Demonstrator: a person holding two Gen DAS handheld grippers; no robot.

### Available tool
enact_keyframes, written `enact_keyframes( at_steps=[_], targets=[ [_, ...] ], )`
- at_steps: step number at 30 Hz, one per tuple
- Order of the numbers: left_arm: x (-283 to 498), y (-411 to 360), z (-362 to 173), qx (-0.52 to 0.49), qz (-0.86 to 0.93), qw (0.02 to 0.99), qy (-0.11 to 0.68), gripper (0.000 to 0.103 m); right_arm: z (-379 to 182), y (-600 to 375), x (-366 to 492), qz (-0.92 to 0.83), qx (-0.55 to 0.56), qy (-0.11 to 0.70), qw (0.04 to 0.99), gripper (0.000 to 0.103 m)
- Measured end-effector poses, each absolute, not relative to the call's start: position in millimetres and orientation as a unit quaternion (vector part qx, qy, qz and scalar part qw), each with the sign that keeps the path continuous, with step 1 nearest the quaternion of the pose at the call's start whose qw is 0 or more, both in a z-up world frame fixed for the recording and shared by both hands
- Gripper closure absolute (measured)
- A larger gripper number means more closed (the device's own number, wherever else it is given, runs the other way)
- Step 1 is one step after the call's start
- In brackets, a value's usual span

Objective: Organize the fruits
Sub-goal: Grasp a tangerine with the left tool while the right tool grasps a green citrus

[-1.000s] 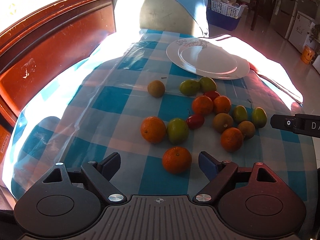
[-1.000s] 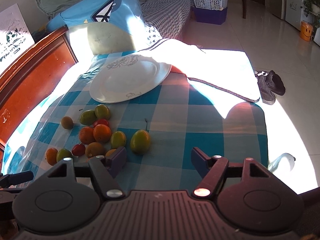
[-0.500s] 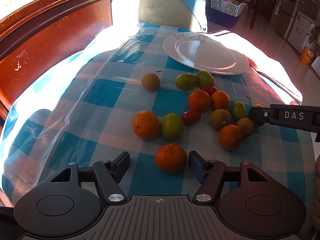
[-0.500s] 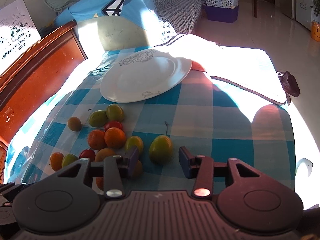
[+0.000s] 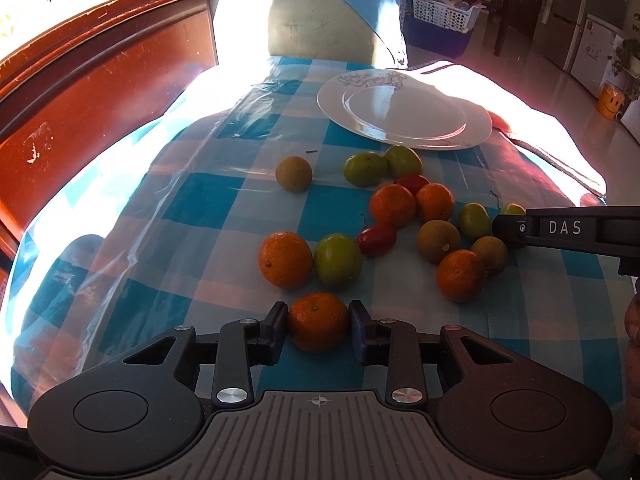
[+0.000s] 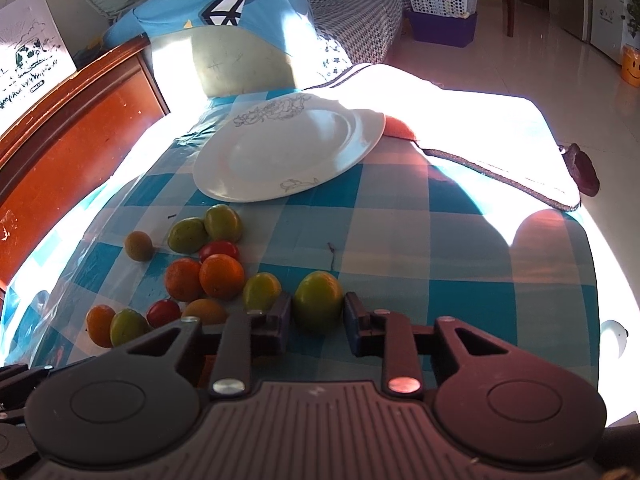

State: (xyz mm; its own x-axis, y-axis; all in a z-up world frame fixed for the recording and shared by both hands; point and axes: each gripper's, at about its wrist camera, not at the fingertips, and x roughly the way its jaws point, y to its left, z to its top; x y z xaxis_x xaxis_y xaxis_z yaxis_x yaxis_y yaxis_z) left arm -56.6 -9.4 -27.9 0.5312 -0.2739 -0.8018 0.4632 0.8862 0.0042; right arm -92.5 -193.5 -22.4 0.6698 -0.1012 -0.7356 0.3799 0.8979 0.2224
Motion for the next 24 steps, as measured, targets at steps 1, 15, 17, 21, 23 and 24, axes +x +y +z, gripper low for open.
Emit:
enact_keyframes(
  at_steps=[1,15,17,21,23,24],
  targets=[
    [-56.3,-9.4,-27.6,0.107,-0.213,0.868,0.436,0.073,-21.5,-193.4,-93.1,-0.135,0.18,0.381,0.897,0.075],
    [-48.2,-10.7,4.9,0.077,-0.212,0.892,0.393,0.073,7.6,-185.4,-99.5,-0.101,0.168,0.358,0.913,0.075],
    [-42.7,-12.7,7.3,0.072,-0.213,0.892,0.393,0.073,9.7,-184.9,-97.9,-0.093,0.169,0.361,0.913,0.075],
    [-32.7,-14.3,11.7,0.051,-0.223,0.89,0.394,0.073,15.5,-186.7,-89.8,-0.068,0.169,0.37,0.911,0.075],
    [-26.9,-14.6,14.5,0.037,-0.233,0.888,0.394,0.073,19.9,-188.0,-85.1,-0.056,0.161,0.373,0.912,0.075],
    [-23.8,-15.0,16.2,0.031,-0.237,0.888,0.393,0.073,22.6,-189.2,-82.2,-0.048,0.155,0.374,0.913,0.075]
  ],
)
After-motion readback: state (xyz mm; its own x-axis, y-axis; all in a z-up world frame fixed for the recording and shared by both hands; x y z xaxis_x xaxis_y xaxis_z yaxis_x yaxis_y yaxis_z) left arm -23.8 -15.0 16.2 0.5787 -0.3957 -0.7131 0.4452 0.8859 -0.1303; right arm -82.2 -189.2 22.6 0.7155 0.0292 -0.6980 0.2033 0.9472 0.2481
